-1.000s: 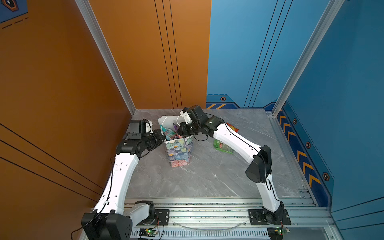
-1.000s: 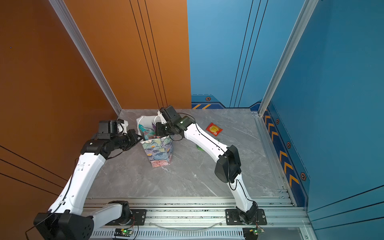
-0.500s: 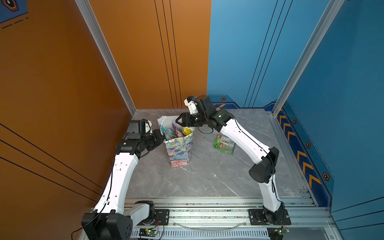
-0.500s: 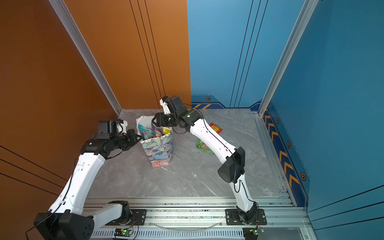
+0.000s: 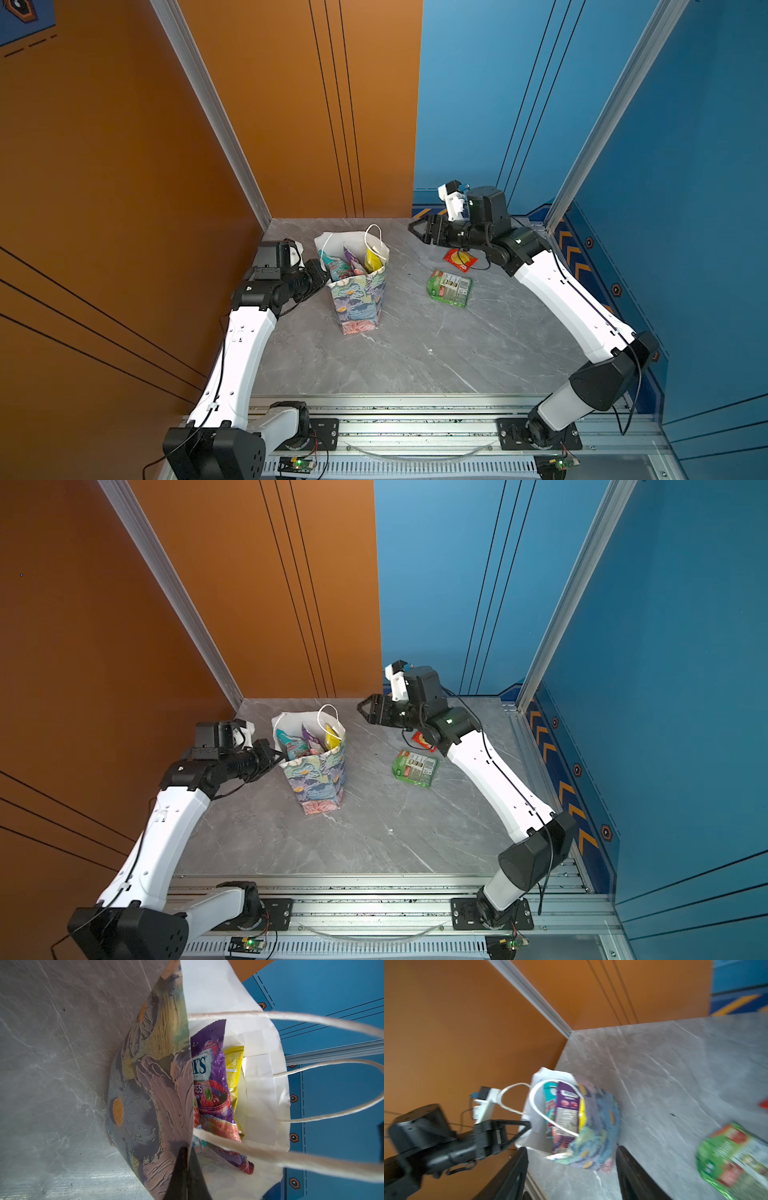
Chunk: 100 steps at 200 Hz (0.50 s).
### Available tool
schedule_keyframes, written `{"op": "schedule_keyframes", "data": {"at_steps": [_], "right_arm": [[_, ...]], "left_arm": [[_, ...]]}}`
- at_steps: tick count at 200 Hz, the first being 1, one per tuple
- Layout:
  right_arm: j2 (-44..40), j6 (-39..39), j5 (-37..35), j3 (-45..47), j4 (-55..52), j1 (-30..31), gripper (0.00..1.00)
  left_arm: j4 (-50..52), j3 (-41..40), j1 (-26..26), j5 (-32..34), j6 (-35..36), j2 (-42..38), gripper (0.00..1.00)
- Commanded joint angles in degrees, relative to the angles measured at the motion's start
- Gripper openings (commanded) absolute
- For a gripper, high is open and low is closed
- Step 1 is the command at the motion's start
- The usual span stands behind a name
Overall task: Place the snacks into the paper bag
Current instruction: Pick up the snack at the center of the table.
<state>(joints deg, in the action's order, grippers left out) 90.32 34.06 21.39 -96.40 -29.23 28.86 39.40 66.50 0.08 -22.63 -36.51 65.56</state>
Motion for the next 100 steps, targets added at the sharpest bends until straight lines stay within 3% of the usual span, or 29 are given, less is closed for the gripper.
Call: {"op": "schedule_keyframes", "data": {"at_steps": [1, 44, 100], "right_arm": [[-1.73, 2.84, 0.11, 9.10, 0.99, -5.09, 0.69], [-2.31, 5.07, 1.27, 25.10, 5.38, -15.27, 0.67], [2.58, 3.98, -1.39, 31.46, 7.36, -20.83, 0.64]], "left_arm": [[-0.20, -0.46, 0.45, -1.65, -0.05, -0.59, 0.00], [-0.20, -0.48, 0.45, -1.60, -0.07, -0.75, 0.00], [-0.20, -0.51, 0.45, -1.62, -0.37, -0.85, 0.00]]}}
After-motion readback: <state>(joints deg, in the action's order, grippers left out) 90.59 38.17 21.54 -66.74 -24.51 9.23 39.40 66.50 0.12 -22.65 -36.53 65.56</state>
